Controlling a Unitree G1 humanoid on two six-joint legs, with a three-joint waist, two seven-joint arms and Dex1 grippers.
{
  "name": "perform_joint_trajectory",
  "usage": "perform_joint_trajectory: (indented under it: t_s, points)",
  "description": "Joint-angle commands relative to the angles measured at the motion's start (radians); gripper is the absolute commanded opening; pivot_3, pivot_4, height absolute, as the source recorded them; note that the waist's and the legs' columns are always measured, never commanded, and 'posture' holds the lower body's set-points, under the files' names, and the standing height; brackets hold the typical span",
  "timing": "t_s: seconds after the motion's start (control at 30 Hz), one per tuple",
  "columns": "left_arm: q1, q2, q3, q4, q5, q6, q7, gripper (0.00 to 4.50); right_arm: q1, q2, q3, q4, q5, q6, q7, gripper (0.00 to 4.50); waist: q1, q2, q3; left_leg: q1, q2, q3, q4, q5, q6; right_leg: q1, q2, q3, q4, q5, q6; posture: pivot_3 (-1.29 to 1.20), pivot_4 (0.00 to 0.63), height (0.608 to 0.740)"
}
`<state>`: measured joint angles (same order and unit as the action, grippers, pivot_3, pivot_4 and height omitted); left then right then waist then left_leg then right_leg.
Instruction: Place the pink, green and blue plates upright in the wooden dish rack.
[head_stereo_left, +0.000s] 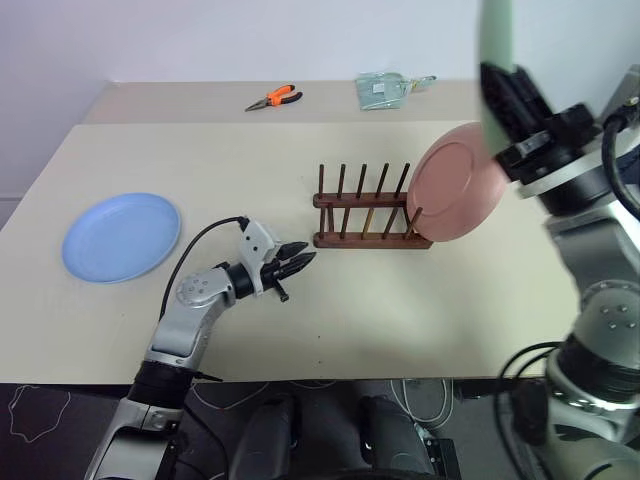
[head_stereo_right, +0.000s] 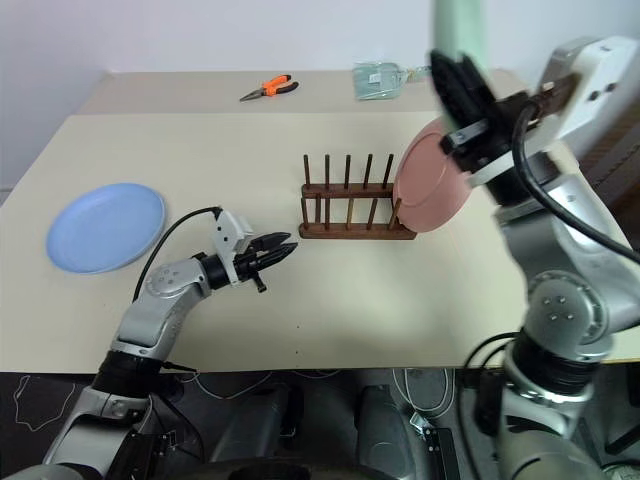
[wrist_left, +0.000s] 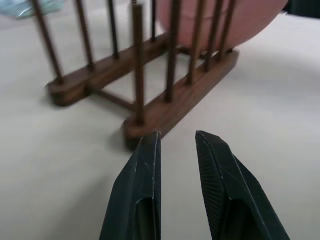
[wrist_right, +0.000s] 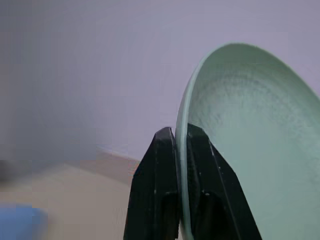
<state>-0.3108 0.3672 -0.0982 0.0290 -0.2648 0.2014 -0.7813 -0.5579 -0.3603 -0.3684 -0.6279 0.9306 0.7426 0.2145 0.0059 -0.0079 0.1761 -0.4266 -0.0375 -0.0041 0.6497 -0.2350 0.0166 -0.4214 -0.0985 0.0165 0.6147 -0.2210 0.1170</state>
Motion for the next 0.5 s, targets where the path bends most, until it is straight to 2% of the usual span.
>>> perform_joint_trajectory:
  t_s: [0.03, 0.17, 0.27, 0.5]
  points:
    - [0.021, 0.025, 0.049, -0.029, -0.021, -0.02, -0.003, 1.08, -0.022, 0.132, 0.086, -0.019, 0.187, 0.017, -0.136, 0.02, -0.005, 0.0, 0.0, 0.0, 0.0, 0.0, 0.0, 0.0, 0.0, 0.0, 0.0, 0.0, 0.0, 0.0, -0.001, 0.0, 0.15, 0.738]
    - [0.042, 0.046, 0.066, -0.043, -0.028, -0.013, -0.011, 1.08, -0.01, 0.226, 0.149, 0.025, 0.251, 0.011, -0.238, 0.02, -0.006, 0.0, 0.0, 0.0, 0.0, 0.0, 0.0, 0.0, 0.0, -0.002, -0.001, 0.001, 0.001, 0.0, -0.001, 0.0, 0.15, 0.738]
    - [0.071, 0.06, 0.074, -0.087, -0.054, 0.018, -0.026, 1.08, 0.01, 0.227, 0.199, 0.069, 0.19, -0.001, -0.229, 0.02, -0.013, 0.0, 0.0, -0.001, -0.001, 0.0, 0.0, 0.0, 0.0, -0.002, -0.001, 0.001, 0.001, -0.001, -0.002, 0.0, 0.15, 0.738]
    - [0.115, 0.071, 0.064, -0.161, -0.087, 0.072, -0.038, 1.08, 0.009, 0.215, 0.201, 0.152, 0.143, -0.03, -0.228, 0.02, -0.021, 0.0, 0.0, 0.0, 0.0, 0.0, -0.002, 0.0, -0.001, -0.003, -0.001, 0.001, 0.002, -0.001, -0.004, 0.0, 0.15, 0.738]
